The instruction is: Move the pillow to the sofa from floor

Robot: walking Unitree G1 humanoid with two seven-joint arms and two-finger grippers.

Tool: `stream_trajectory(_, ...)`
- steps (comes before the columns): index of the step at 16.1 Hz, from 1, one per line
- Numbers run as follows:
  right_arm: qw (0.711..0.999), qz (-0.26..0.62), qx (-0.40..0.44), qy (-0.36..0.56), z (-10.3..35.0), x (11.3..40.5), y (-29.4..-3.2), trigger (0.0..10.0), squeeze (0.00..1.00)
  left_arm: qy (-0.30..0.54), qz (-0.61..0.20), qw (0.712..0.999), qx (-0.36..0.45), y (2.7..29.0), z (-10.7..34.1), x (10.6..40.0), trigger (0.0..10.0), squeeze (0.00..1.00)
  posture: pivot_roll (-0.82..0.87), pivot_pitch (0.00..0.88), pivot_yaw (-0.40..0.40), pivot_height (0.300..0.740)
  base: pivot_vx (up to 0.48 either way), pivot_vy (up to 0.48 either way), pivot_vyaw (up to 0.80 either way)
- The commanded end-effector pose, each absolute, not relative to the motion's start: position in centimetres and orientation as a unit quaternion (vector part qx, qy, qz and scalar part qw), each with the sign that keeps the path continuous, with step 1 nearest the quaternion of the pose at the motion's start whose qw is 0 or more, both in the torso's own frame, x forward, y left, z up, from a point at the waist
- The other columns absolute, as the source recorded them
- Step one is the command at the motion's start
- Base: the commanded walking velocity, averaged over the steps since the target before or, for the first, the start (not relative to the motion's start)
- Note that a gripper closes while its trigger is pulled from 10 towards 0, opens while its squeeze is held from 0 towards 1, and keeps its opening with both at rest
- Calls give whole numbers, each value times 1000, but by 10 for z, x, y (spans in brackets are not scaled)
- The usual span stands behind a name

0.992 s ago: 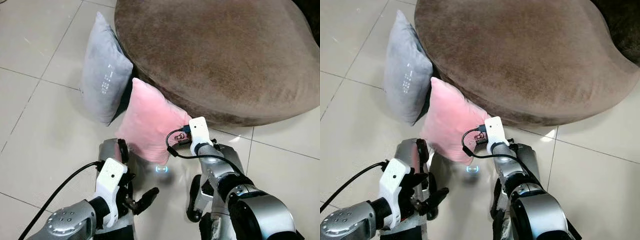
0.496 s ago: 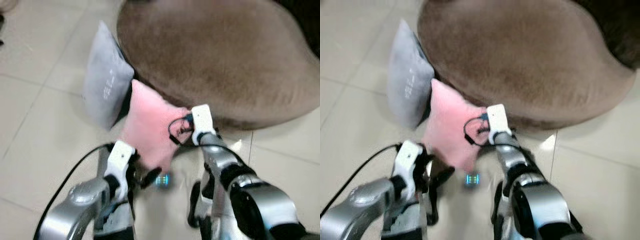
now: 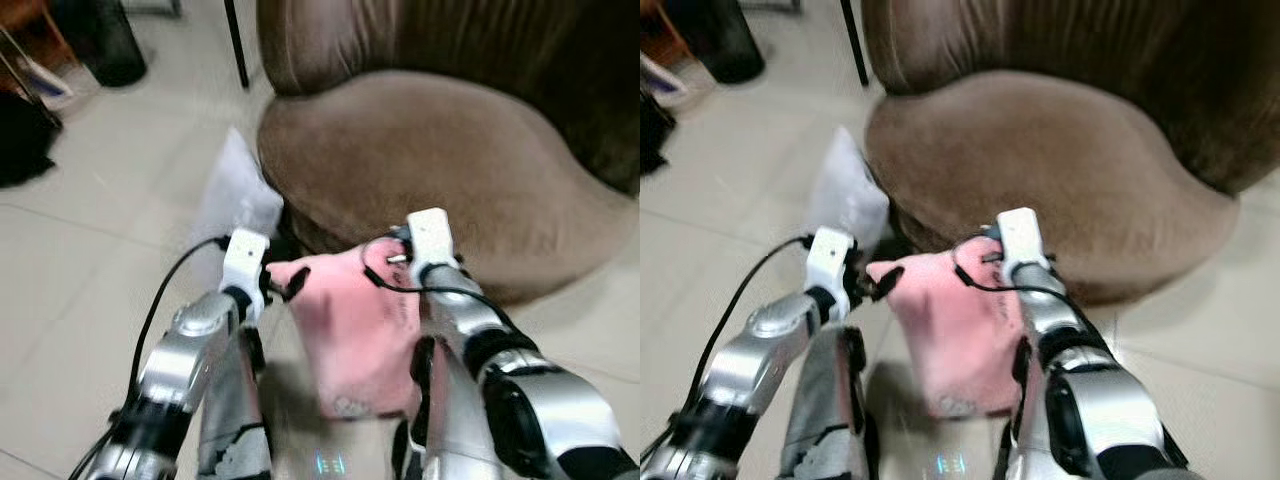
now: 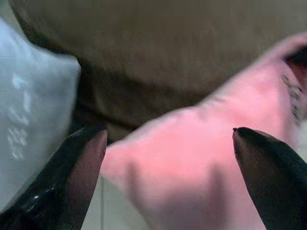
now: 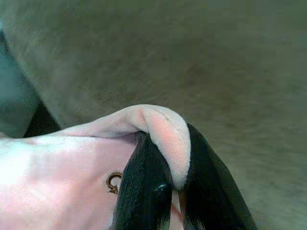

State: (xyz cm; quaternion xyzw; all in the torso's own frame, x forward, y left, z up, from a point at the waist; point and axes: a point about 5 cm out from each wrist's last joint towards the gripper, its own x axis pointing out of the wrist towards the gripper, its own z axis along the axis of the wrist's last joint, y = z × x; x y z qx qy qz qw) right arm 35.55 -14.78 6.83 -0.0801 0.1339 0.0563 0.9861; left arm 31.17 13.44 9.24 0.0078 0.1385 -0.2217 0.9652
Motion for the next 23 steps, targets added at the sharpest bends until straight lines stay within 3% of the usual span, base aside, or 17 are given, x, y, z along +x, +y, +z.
stream_trajectory(1,997,16,-55,43,99,366,-161,0,0,127,-181,975,6,145,91,318,10000,0,72,0,40,507,0,0,0)
stream_trajectory(3,999,2,-36,31,91,357,-165,0,0,106,-143,984,-6,154,92,323,10000,0,41,0,66,507,0,0,0)
stream_trajectory(6,998,-58,-3,7,63,316,-180,0,0,75,-87,993,4,169,100,335,10000,0,-23,0,118,507,0,0,0)
stream_trajectory(8,998,-70,-5,-1,58,298,-183,0,0,57,-95,994,15,169,105,336,10000,0,-62,0,154,507,0,0,0)
stream_trajectory(9,996,-82,-27,-6,56,275,-184,0,0,32,-116,993,-2,165,106,326,10000,0,-84,0,165,507,0,0,0)
stream_trajectory(11,995,-90,-35,6,50,256,-179,0,0,55,-153,985,-56,153,99,313,10000,0,-85,0,166,507,0,0,0)
stream_trajectory(14,996,-81,-38,27,44,249,-165,0,0,78,-163,983,-20,145,78,307,10000,0,-80,0,160,507,0,0,0)
stream_trajectory(16,996,-72,-39,36,45,252,-156,0,0,117,-183,975,50,142,49,294,10000,0,-71,0,149,507,0,0,0)
stream_trajectory(17,996,-73,-31,36,46,250,-157,0,0,119,-201,969,76,153,41,277,10000,0,-81,0,144,507,0,0,0)
stream_trajectory(19,997,-72,-11,21,53,234,-165,0,0,115,-181,974,68,200,39,236,10000,0,-61,0,131,507,0,0,0)
stream_trajectory(21,997,-67,-25,3,57,228,-168,0,0,43,-145,988,41,204,67,249,10000,0,-43,0,111,507,0,0,0)
stream_trajectory(23,997,-73,-33,-18,64,232,-168,0,0,-28,-137,990,24,188,99,277,10000,0,-41,0,109,507,0,0,0)
